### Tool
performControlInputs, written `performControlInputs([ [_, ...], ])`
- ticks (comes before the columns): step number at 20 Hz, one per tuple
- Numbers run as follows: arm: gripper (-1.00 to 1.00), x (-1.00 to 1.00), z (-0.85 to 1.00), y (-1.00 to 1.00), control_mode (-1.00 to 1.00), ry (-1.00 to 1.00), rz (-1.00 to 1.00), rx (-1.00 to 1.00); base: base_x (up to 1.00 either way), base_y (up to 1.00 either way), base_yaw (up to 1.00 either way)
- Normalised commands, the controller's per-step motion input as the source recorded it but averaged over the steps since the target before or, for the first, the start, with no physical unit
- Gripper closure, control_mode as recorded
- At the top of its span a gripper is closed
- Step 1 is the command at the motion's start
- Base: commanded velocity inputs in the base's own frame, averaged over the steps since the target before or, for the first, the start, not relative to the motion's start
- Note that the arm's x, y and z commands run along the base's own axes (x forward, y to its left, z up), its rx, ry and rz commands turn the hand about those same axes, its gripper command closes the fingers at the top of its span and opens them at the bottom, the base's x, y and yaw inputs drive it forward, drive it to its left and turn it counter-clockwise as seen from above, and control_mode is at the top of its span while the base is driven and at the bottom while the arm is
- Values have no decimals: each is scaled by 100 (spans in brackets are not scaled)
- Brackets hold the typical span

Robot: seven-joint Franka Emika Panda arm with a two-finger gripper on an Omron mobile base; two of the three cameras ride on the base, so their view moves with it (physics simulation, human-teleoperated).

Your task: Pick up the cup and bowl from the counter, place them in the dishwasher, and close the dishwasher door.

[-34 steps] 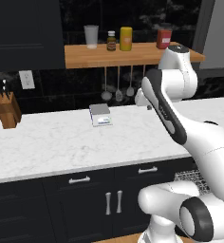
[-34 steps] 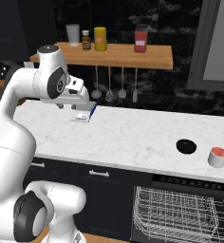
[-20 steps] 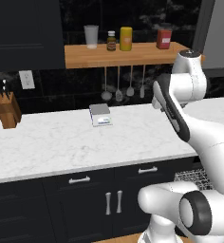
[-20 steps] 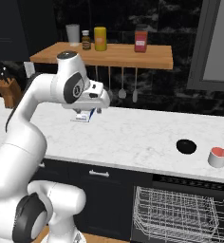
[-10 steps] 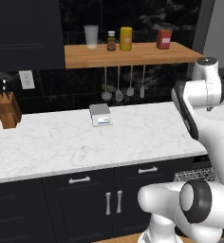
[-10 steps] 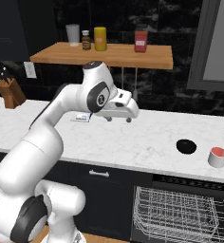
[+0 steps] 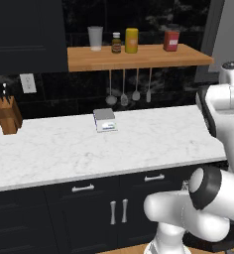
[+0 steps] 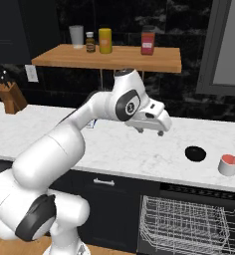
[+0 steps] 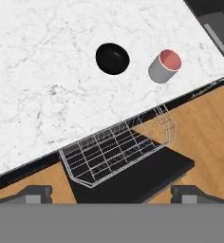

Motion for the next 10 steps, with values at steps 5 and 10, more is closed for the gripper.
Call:
performControlInputs([
  [5,-100,27,-10,-57,-100,6,-8,0,0,0,0],
  [10,-100,27,-5,-7,-100,-4,8,3,0,0,0],
])
